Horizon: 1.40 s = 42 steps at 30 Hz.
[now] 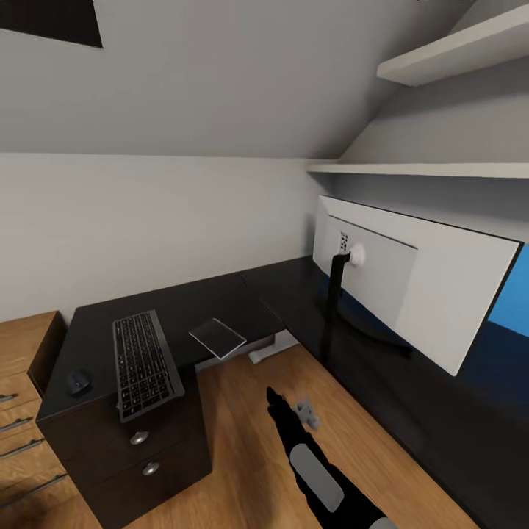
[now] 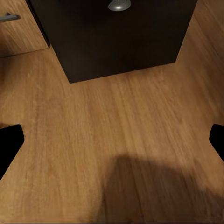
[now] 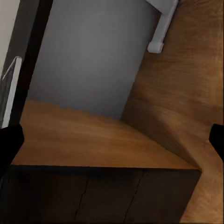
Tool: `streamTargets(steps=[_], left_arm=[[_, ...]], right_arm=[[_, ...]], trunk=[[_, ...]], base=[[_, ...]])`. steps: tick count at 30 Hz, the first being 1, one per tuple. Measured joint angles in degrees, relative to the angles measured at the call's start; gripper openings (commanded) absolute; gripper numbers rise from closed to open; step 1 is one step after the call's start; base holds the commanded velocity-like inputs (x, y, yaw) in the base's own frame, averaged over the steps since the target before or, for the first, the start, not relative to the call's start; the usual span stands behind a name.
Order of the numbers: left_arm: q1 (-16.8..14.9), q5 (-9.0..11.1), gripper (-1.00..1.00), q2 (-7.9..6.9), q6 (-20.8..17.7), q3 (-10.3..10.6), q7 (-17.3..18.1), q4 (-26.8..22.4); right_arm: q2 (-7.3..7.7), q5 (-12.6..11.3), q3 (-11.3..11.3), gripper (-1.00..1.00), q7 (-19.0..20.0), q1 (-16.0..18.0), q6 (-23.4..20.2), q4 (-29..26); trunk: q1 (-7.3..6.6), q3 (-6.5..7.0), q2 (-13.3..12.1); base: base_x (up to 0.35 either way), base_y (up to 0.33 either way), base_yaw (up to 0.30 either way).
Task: In the bedroom, organize the workspace by keeping the computer under the desk, ensuring the monitor is on the desk, placing the keyboard on the desk next to the monitor, placing the mouse on the desk next to the keyboard, moving the folder from the swivel chair onto the desk next to the mouse, stacking the notebook on top of the folder with the pen on top of the notebook, and positioning the swivel chair next to the desk.
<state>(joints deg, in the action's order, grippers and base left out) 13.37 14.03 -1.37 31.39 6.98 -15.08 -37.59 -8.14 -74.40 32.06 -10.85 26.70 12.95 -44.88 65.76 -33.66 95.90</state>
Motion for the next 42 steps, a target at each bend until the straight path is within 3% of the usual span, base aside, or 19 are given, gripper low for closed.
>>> streamTargets(steps=[1, 3, 4, 7, 10, 15, 20, 22, 30, 35, 38, 40, 42], left_arm=[[0.0, 0.0, 1.0, 0.05, 0.0, 0.0, 0.0, 0.1], [0.0, 0.0, 1.0, 0.09, 0.0, 0.0, 0.0, 0.1], [0.0, 0.0, 1.0, 0.12, 0.0, 0.0, 0.0, 0.2], [0.0, 0.0, 1.0, 0.19, -0.1, 0.1, -0.2, 0.3], [0.0, 0.0, 1.0, 0.22, -0.2, 0.1, -0.2, 0.4], [0.0, 0.0, 1.0, 0.21, -0.2, 0.2, -0.3, 1.1], [0.0, 0.0, 1.0, 0.29, -0.3, 0.2, -0.4, 1.7], [0.0, 0.0, 1.0, 0.38, -0.5, 0.2, -0.4, 2.8], [0.0, -0.1, 1.0, 0.3, -0.8, 0.3, -0.3, 3.9], [0.0, -0.1, 1.0, 0.24, -1.9, 0.3, -0.1, 5.1], [0.0, -0.1, 1.0, 0.23, -2.1, 0.3, 0.0, 5.5], [0.0, -0.1, 1.0, 0.23, -2.4, 0.3, 0.0, 5.7], [0.0, -0.1, 1.0, 0.22, -2.4, 0.3, 0.0, 5.8]], right_arm=[[-0.02, 2.8, 0.7, 1.0, -0.1, 0.0, 0.2, 3.3], [-0.05, 6.2, 1.3, 1.0, -0.2, 0.0, 0.6, 6.9], [-0.05, 9.3, 1.7, 1.0, -0.2, 0.0, 1.7, 10.1], [0.01, 14.8, 2.1, 1.0, -0.2, 0.0, 5.6, 15.7], [0.09, 19.0, 2.3, 1.0, -0.1, -0.1, 11.3, 21.4], [0.09, 23.2, 2.4, 1.0, 0.1, -0.2, 19.0, 28.6], [-0.14, 25.2, 2.5, 1.0, 0.2, -0.5, 25.1, 34.9], [-0.71, 25.9, 2.5, 1.0, 0.3, -1.3, 28.1, 40.8], [-0.78, 26.2, 2.5, 1.0, 0.3, -1.9, 28.1, 45.2], [-0.73, 26.3, 2.5, 1.0, 1.0, -4.3, 27.9, 45.9], [-0.69, 26.5, 2.6, 1.0, 3.0, -5.5, 27.8, 46.1], [-0.36, 27.2, 2.6, 1.0, 8.1, -6.4, 27.9, 46.1], [0.05, 27.4, 2.5, 1.0, 9.8, -6.6, 27.9, 46.1]], trunk=[[-0.22, 0.18, -0.4], [-0.66, 0.54, -1.2], [-0.88, 0.71, -1.6], [-1.54, 1.26, -2.8], [-2.2, 1.79, -4.0], [-3.3, 2.69, -6.0], [-4.39, 3.59, -8.0], [-4.83, 3.95, -8.8], [-6.59, 5.39, -12.0], [-7.69, 6.28, -14.0], [-8.35, 6.82, -15.2], [-8.79, 7.18, -16.0], [-9.23, 7.54, -16.8]], base=[[0.0, 0.0, 0.0], [0.0, 0.0, 0.0], [0.0, 0.0, 0.0], [0.0, 0.0, 0.0], [0.0, 0.0, 0.0], [0.0, 0.0, 0.0], [0.0, 0.0, 0.0], [0.0, 0.0, 0.0], [0.0, 0.0, 0.0], [0.0, 0.0, 0.0], [0.0, 0.0, 0.0], [0.0, 0.0, 0.0], [0.0, 0.0, 0.0]])
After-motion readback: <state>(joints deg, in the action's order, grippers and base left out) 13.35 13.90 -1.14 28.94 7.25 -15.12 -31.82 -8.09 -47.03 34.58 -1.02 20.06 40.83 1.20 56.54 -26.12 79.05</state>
